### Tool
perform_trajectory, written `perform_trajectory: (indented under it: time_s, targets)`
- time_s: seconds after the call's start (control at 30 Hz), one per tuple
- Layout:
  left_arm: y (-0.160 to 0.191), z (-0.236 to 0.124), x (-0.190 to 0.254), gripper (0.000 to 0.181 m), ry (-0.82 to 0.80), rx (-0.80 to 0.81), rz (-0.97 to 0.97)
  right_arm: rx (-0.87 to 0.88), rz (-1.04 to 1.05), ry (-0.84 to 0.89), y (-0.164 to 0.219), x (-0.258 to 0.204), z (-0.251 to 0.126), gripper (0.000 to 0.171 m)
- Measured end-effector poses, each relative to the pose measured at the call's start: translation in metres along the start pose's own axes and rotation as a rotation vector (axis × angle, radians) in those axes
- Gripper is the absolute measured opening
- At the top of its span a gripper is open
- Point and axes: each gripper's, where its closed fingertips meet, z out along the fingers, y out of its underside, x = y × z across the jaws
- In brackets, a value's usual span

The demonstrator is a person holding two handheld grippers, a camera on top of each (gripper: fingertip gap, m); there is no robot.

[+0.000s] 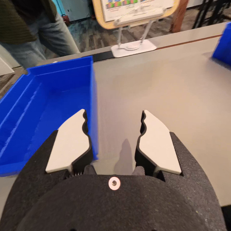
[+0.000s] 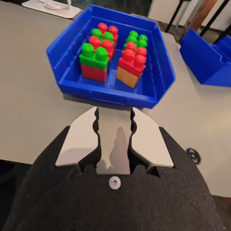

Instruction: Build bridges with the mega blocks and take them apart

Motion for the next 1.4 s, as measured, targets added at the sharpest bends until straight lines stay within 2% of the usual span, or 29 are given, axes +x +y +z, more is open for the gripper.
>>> perform_trajectory:
  time_s: [0.07,0.17,0.3,0.37,0.47,0.57,0.7,0.9,1.03,1.13,1.27,1.4]
  targets:
    - [-0.013,0.001,0.037,0.083,0.065,0.020,-0.004,-0.018,0.069,-0.008,0.009,0.016,-0.002,0.049]
    - [-0.024,0.010,0.115,0.082,0.262,0.028,-0.050,-0.035,0.135,-0.021,0.019,0.030,-0.001,0.049]
    - [-0.039,0.023,0.207,0.076,0.479,0.047,-0.132,-0.057,0.133,-0.025,0.025,0.039,0.005,0.054]
    - [-0.051,0.033,0.258,0.080,0.577,0.040,-0.155,-0.068,0.093,-0.009,0.016,0.052,0.013,0.060]
    - [-0.062,0.045,0.335,0.091,0.714,-0.061,-0.083,-0.107,0.033,0.050,-0.006,0.083,0.026,0.073]
    - [-0.069,0.049,0.363,0.090,0.732,-0.042,-0.065,-0.102,0.033,0.056,-0.019,0.100,0.027,0.071]
    - [-0.068,0.058,0.346,0.088,0.617,0.054,-0.022,-0.102,0.035,0.039,-0.010,0.112,0.020,0.067]
    - [-0.060,0.064,0.310,0.088,0.520,0.028,0.013,-0.119,0.050,-0.020,-0.007,0.113,0.021,0.065]
    - [-0.052,0.060,0.246,0.084,0.357,0.025,0.079,-0.159,0.038,-0.043,-0.017,0.115,0.036,0.066]
    - [-0.052,0.053,0.188,0.083,0.240,0.049,0.042,-0.185,0.042,-0.064,-0.021,0.113,0.050,0.066]
    - [-0.048,0.048,0.129,0.082,0.144,0.039,-0.017,-0.210,0.003,-0.051,-0.023,0.108,0.063,0.066]
    - [-0.046,0.042,0.089,0.081,0.083,0.039,-0.061,-0.202,0.020,-0.055,-0.030,0.101,0.070,0.066]
